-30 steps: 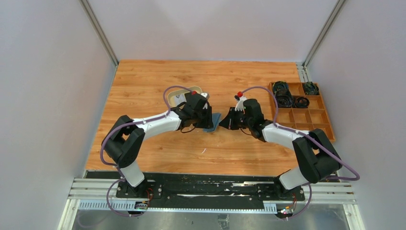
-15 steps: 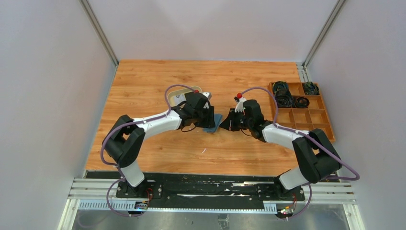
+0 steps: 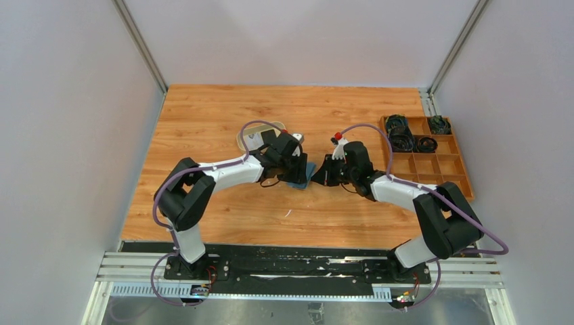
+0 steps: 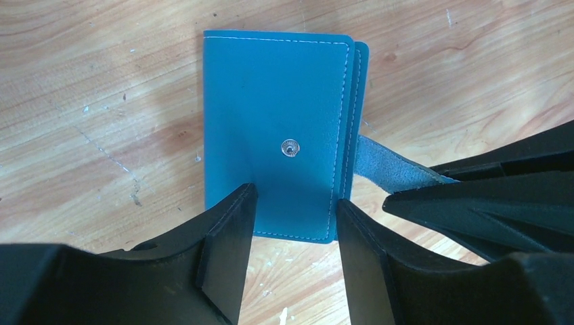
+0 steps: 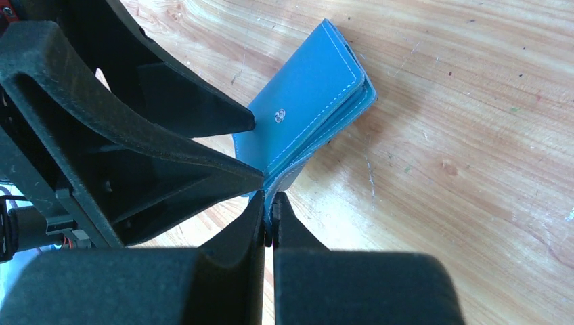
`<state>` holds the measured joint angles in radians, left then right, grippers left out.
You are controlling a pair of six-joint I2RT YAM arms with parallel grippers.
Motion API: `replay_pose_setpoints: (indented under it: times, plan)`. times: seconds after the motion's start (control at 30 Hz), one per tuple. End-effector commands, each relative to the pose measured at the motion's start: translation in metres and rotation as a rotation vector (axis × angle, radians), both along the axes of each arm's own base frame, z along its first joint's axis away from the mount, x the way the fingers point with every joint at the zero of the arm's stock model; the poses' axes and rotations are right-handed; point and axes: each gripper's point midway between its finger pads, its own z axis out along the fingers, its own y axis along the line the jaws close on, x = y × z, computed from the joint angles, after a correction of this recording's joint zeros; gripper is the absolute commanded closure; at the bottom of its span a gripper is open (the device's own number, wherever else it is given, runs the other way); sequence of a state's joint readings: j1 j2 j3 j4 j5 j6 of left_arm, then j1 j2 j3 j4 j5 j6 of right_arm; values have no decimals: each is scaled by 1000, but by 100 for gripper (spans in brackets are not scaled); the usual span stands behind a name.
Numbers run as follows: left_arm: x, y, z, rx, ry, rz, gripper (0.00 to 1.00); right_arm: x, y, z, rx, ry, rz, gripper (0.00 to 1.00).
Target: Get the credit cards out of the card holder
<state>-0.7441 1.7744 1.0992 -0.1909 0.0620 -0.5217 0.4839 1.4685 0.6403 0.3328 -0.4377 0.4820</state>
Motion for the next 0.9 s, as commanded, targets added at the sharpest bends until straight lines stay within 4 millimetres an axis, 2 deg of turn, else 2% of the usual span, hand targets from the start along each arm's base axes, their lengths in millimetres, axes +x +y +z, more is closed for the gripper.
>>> replay_pose_setpoints:
  times: [0.0,0.07,0.13,0.2,0.27,0.33,0.6,0.87]
  plan:
    - [-1,1,-12,46,2,-14,44,-3,-4,-5,-16,3,3,100]
    - [-1,1,-14,51,0,-15,43,-4,-4,-4,-16,3,1,100]
    - [-1,-1,-12,46,-5,-22,36,-4,-4,-5,-18,4,3,100]
    - [-2,-4,-9,27,-11,-36,35,-4,-5,-6,-19,6,2,100]
    - [-3,-7,-5,8,-18,-47,27,-4,-5,-5,-19,6,2,100]
    - [-4,-10,-3,-1,-21,-56,25,-4,-4,-6,-20,7,3,100]
    - [-1,1,-11,68,-26,-35,25,-5,-5,-4,-19,4,3,100]
    - [6,12,-11,132,-52,-7,33,-6,-5,-4,-19,3,5,100]
